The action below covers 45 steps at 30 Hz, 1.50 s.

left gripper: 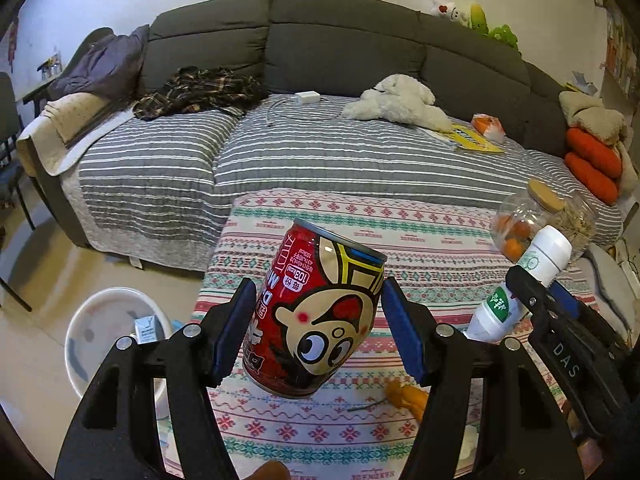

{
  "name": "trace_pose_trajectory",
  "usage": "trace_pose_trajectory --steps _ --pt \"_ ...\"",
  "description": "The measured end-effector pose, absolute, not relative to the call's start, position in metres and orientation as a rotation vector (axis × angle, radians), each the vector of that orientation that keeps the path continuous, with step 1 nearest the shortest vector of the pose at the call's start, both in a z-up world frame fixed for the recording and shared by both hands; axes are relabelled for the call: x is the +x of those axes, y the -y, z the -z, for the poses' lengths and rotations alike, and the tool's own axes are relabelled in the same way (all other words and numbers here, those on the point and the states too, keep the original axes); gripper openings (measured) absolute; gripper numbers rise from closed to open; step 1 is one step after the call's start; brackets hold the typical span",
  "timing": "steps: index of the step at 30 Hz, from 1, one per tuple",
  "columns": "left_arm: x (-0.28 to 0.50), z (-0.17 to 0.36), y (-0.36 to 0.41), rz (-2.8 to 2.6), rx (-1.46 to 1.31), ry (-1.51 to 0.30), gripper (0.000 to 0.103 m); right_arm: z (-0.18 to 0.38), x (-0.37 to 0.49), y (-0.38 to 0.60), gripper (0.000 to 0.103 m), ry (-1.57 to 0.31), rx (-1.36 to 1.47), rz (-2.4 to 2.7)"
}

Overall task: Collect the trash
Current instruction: 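Carry the red can to the white bin and open the left gripper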

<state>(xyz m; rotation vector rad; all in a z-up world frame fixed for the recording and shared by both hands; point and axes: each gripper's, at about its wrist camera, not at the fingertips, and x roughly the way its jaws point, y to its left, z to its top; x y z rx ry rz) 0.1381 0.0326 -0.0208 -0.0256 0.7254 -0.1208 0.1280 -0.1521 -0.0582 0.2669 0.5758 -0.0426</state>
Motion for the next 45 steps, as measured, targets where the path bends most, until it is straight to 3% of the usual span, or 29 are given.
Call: trace_pose_trajectory --steps 11,30,33,45 --pt "0.141 0.023 -0.069 0.021 -0.015 -0.74 0.061 0.063 0.133 0.127 0.041 -0.59 0.243 -0.005" --pt "0.15 0.028 -0.207 -0.27 -0.187 -0.856 0.062 0.054 0.126 0.062 0.041 -0.59 0.189 -0.166" --pt "0.146 0.022 -0.224 -0.295 -0.211 -0.836 0.069 0.054 0.124 0.037 0.041 -0.604 0.168 -0.216" --pt "0.118 -0.01 -0.265 -0.399 -0.239 -0.716 0.069 0.064 0.135 -0.077 0.041 -0.654 0.156 -0.396"
